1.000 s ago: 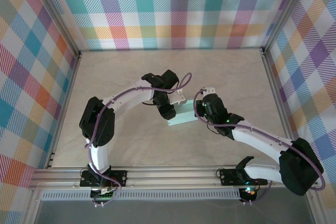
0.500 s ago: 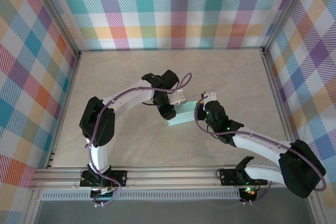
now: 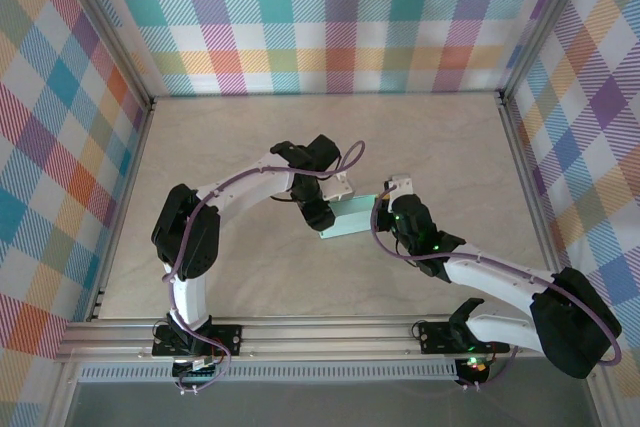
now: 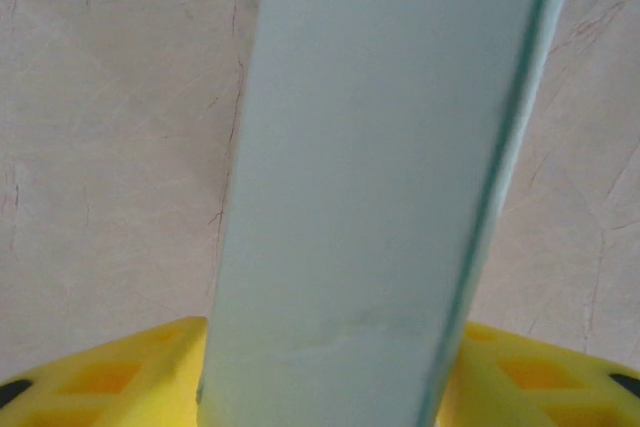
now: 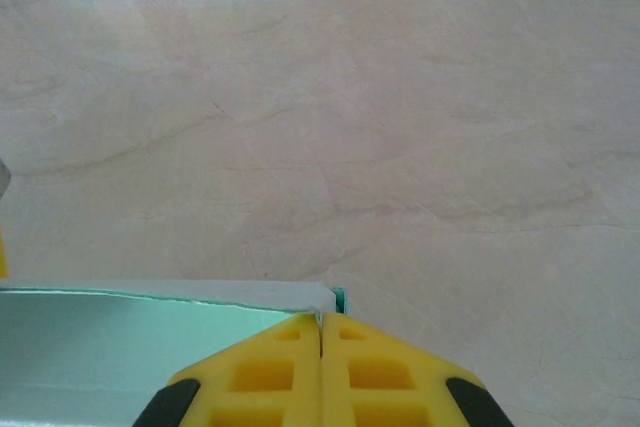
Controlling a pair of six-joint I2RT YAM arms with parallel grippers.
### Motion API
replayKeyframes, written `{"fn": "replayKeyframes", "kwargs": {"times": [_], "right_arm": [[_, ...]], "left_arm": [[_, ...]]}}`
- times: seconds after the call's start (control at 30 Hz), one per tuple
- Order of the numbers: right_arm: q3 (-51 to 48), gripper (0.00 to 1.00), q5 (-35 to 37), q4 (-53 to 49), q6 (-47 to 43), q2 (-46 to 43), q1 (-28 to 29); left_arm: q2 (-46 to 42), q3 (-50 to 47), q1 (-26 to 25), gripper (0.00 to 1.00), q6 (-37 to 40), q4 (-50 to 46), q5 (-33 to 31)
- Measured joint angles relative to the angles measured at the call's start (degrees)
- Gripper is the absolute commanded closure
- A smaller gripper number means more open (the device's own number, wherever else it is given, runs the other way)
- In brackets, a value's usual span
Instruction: Fold the paper box
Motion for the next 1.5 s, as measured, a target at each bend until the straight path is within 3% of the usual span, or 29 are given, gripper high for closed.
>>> {"fn": "replayKeyframes", "kwargs": {"times": [0.13,0.4,0.7,0.93,1.07,1.27,1.4,1.5], "right_arm": [[0.5,1.00,0.2,-1.0,-0.6,0.0,0.0],[1.8,1.00,0.4,-4.1,-1.5,-0.2,0.0],[3.1,1.00,1.9,-6.6,-1.5,-0.1,1.0],[5.0,1.00,2.9,-8.3,-1.4,1.3,1.4],[5.9,1.00,3.0,-9.7,-1.3,1.6,1.5],[6.4,1.00,3.0,-11.0,-1.1,1.6,1.5],[6.6,1.00,3.0,-11.4,-1.0,1.6,1.5],[6.7,1.00,3.0,-11.6,-1.0,1.6,1.5]], "left_arm": [[0.0,0.0,0.0,0.37,-0.2,0.5,-0.9],[-1.7,-0.6,-0.3,0.00,-1.2,1.6,-1.9],[-8.7,-5.4,-0.5,0.00,-6.6,6.5,-4.1],[-14.1,-8.7,-4.4,0.16,-15.5,12.2,-8.1],[-18.8,-13.7,-6.3,0.30,-19.8,16.0,-11.6],[-22.3,-16.4,-6.3,0.39,-25.5,17.6,-16.1],[-22.5,-17.9,-6.3,0.54,-27.6,18.3,-17.4],[-22.5,-18.8,-6.2,0.58,-28.7,18.3,-17.9]]}}
